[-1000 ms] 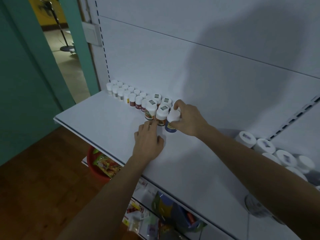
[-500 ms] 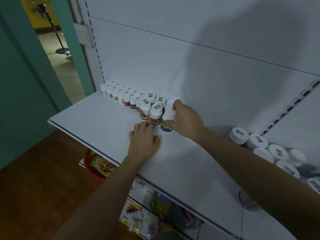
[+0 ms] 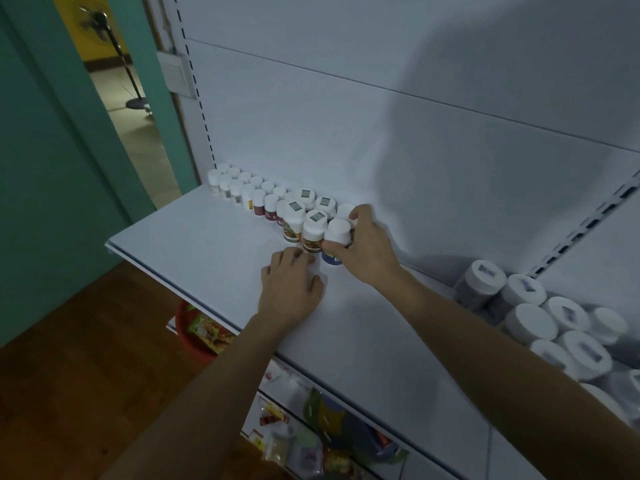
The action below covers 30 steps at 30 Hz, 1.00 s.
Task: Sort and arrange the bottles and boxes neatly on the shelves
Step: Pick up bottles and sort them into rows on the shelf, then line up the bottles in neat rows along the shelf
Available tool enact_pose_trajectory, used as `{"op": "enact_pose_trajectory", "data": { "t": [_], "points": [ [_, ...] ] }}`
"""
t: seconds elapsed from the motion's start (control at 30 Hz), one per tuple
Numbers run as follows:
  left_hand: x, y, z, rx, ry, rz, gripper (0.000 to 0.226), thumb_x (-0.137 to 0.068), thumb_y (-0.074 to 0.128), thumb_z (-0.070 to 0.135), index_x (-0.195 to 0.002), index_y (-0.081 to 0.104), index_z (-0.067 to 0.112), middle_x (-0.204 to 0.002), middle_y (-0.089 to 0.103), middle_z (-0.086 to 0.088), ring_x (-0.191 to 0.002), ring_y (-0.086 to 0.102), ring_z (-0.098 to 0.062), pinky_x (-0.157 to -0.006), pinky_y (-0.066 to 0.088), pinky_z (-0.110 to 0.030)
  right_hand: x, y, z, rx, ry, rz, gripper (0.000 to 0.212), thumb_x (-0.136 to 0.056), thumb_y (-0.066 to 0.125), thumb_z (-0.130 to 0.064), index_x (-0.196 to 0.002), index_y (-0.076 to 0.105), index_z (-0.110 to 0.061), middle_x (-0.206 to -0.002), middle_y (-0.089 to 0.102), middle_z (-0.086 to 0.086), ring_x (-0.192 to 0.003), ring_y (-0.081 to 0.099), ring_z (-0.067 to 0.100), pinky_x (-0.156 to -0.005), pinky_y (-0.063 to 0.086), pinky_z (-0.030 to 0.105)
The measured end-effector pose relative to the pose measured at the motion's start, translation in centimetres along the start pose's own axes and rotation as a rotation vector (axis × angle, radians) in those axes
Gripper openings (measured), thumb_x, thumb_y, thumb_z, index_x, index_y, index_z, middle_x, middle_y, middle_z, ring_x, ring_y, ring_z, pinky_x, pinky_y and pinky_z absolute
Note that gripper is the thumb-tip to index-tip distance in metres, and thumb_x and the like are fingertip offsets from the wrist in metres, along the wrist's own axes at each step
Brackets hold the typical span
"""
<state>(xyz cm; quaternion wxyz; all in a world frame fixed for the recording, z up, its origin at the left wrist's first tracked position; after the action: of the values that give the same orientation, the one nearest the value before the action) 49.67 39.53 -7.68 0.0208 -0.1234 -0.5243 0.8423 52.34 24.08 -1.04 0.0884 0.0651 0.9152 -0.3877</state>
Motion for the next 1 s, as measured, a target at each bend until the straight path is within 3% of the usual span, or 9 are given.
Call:
{"op": "enact_pose_trajectory", "data": {
  "t": [0.17,0.33,0.5,0.6,0.73,0.9,1.0],
  "points": [
    [-1.2,-0.3,-0.3,-0.028,0.098,-0.044,0.047,-0.092,0.059,0.044,-0.131,0.059,0.02,-0.134,0.051,-0.002,-0.123,0.045,-0.027,-0.095,0.045,-0.04,0.4,0.2,0.9,-0.019,0.012,-0.014,0.069,-0.072,0.09,-0.04,-0.111,0.035,-0.024,-0.102,0.06,-0.005,-0.087,0.06,0.015,-0.071,0.043,0.026],
    [-2.2,-1.4,-0.5,0.056,0.282,-0.056,0.033,-0.088,0.068,0.029,-0.118,0.066,0.016,-0.122,0.054,-0.006,-0.111,0.048,-0.029,-0.086,0.05,-0.039,0.1,0.5,0.4,0.051,0.034,0.001,0.067,-0.075,0.088,-0.037,-0.116,0.04,-0.012,-0.1,0.063,0.004,-0.084,0.063,0.024,-0.071,0.051,0.035],
    [-2.1,-0.9,-0.5,-0.017,0.414,-0.115,0.036,-0.093,0.058,0.036,-0.124,0.061,0.019,-0.126,0.051,-0.006,-0.113,0.046,-0.028,-0.085,0.046,-0.041,0.5,0.4,-0.2,0.217,0.035,-0.019,0.075,-0.074,0.086,-0.047,-0.124,0.04,-0.016,-0.099,0.058,-0.006,-0.078,0.058,0.016,-0.067,0.043,0.031],
    [-1.6,-0.4,-0.4,-0.103,0.435,-0.15,0.037,-0.096,0.051,0.036,-0.128,0.057,0.019,-0.13,0.048,-0.007,-0.116,0.044,-0.028,-0.087,0.043,-0.042,1.6,-0.6,-0.1,0.323,0.086,-0.015,0.079,-0.073,0.084,-0.054,-0.127,0.041,-0.018,-0.107,0.056,-0.003,-0.085,0.056,0.017,-0.072,0.046,0.033],
    [-1.2,0.2,1.8,-0.134,0.574,-0.284,0.036,-0.095,0.049,0.031,-0.129,0.053,0.017,-0.13,0.041,-0.007,-0.12,0.04,-0.027,-0.088,0.043,-0.041,4.2,-4.0,1.1,0.437,0.196,-0.043,0.061,-0.084,0.078,-0.044,-0.128,0.043,-0.021,-0.122,0.055,0.003,-0.099,0.058,0.023,-0.081,0.049,0.036],
    [1.3,2.5,8.8,-0.261,0.829,-0.481,0.041,-0.098,0.045,0.039,-0.133,0.044,0.018,-0.126,0.039,-0.007,-0.115,0.041,-0.028,-0.084,0.044,-0.04,9.4,-12.6,3.5,0.628,0.372,0.041,0.041,-0.087,0.073,-0.038,-0.121,0.057,-0.022,-0.117,0.061,0.002,-0.105,0.059,0.025,-0.084,0.046,0.033],
    [2.0,3.9,11.4,-0.379,0.875,-0.568,0.046,-0.098,0.046,0.047,-0.133,0.042,0.016,-0.131,0.038,-0.011,-0.118,0.041,-0.03,-0.08,0.04,-0.039,12.9,-17.3,4.7,0.683,0.47,0.079,0.035,-0.089,0.07,-0.037,-0.119,0.061,-0.022,-0.115,0.063,0.004,-0.103,0.059,0.026,-0.083,0.045,0.034]
  ]
}}
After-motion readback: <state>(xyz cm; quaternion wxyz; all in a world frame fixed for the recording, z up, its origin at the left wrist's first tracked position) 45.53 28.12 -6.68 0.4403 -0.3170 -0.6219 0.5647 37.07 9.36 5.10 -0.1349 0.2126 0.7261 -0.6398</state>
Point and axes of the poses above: each hand's wrist, its own x-axis away from the middle knuckle, its own y-axis out of the palm, z = x × y, the point moved 10 cm from there along -x, towards the middle knuckle
